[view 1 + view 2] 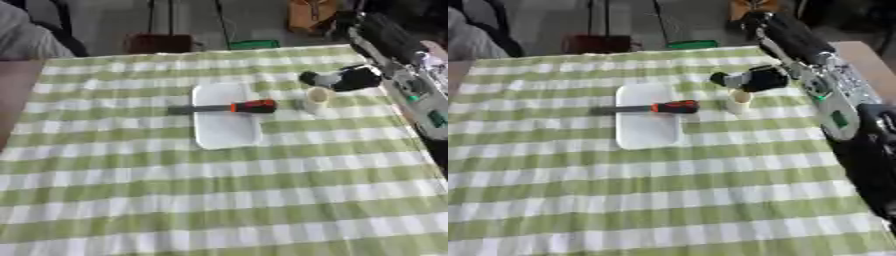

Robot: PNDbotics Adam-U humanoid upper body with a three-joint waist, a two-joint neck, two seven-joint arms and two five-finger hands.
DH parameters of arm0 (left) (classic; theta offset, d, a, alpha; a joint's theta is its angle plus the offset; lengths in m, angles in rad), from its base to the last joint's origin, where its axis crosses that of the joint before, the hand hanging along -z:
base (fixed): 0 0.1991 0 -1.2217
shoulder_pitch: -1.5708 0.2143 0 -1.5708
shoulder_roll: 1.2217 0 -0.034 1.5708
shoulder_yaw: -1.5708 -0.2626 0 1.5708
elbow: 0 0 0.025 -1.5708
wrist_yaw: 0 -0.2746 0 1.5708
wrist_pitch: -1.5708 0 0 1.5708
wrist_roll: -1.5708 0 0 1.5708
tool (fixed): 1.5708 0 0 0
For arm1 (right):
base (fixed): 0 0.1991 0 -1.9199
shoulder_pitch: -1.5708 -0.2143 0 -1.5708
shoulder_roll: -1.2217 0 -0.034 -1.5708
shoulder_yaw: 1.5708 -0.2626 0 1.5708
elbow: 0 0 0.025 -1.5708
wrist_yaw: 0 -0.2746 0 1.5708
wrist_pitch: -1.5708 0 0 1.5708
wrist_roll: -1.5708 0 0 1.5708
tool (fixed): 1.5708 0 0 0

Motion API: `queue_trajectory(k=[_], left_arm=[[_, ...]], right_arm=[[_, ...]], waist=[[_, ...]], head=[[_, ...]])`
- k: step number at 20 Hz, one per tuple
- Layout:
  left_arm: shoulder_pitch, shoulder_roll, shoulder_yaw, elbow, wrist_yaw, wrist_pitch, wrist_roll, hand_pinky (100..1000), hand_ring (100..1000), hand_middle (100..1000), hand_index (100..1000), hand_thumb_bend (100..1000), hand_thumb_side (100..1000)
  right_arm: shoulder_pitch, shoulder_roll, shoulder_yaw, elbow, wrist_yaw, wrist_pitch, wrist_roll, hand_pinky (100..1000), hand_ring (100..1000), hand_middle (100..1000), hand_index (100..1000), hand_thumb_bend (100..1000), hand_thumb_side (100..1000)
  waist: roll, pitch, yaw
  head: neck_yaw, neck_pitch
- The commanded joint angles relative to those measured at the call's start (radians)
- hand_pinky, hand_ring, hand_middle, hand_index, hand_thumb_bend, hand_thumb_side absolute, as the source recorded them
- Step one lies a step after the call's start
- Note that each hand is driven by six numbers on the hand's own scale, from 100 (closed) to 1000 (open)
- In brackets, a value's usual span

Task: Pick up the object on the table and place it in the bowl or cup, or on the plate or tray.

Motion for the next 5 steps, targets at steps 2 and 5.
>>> queue_trajectory(k=[2, 5], left_arm=[[-0.004, 0.025, 0.006, -0.008, 0.001, -0.004, -0.002, 572, 711, 812, 846, 648, 823], [-0.004, 0.025, 0.005, -0.007, 0.001, -0.004, -0.004, 571, 714, 812, 851, 651, 823]], right_arm=[[0.029, -0.058, -0.034, -0.116, -0.074, 0.056, 0.026, 549, 605, 695, 843, 615, 686], [0.047, -0.067, -0.044, -0.153, -0.126, 0.081, 0.046, 547, 604, 693, 845, 622, 679]], waist=[[0.002, -0.012, -0.001], [0.003, -0.010, -0.004]], head=[[0.010, -0.015], [0.014, -0.012]])
